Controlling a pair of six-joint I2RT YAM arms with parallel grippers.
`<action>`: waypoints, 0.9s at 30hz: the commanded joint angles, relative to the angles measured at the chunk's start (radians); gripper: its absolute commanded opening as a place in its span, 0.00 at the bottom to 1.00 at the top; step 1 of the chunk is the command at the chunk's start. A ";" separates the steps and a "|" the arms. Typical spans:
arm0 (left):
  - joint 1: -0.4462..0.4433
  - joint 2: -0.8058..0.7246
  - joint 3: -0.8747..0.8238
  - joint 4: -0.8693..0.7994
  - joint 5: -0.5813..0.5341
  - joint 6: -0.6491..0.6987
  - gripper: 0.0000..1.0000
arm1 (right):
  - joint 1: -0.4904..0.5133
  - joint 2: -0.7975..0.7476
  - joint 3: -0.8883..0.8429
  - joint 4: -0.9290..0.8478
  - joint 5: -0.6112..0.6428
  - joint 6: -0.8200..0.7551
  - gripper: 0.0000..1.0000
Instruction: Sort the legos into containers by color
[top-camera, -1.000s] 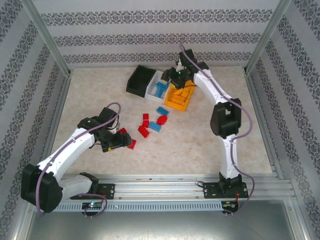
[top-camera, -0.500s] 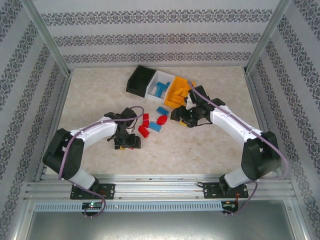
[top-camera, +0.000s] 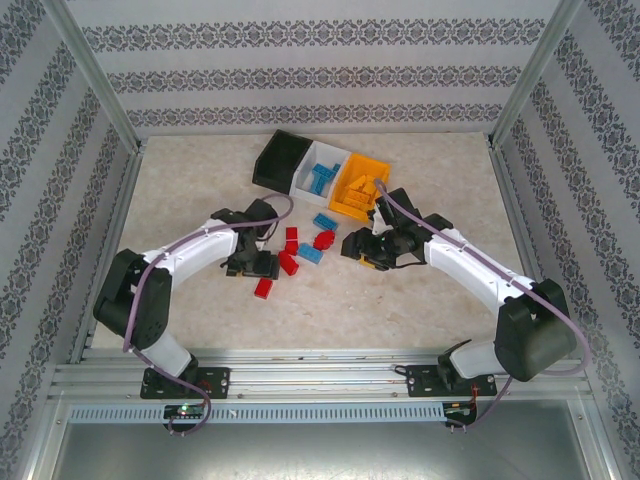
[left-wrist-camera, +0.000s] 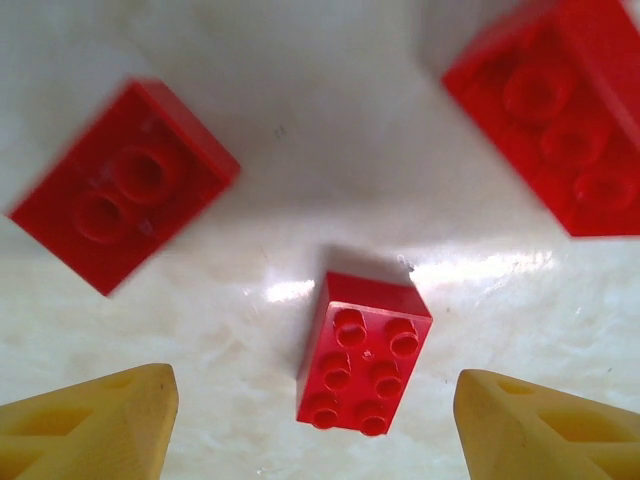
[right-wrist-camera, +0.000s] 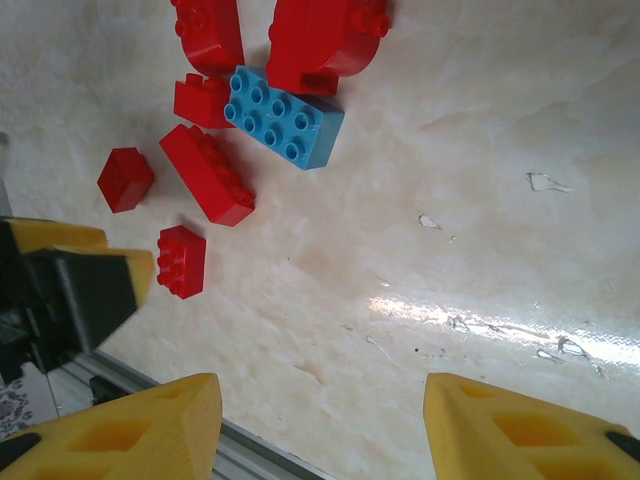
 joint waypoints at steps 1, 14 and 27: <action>0.030 0.014 0.072 -0.066 -0.049 0.068 0.75 | 0.008 -0.005 -0.012 -0.001 0.034 0.022 0.56; -0.110 0.363 0.568 -0.102 0.080 0.107 0.78 | 0.016 -0.024 -0.041 -0.023 0.071 0.076 0.59; -0.125 0.662 0.890 -0.051 0.012 0.205 0.83 | -0.036 -0.273 -0.195 -0.092 0.076 0.116 0.60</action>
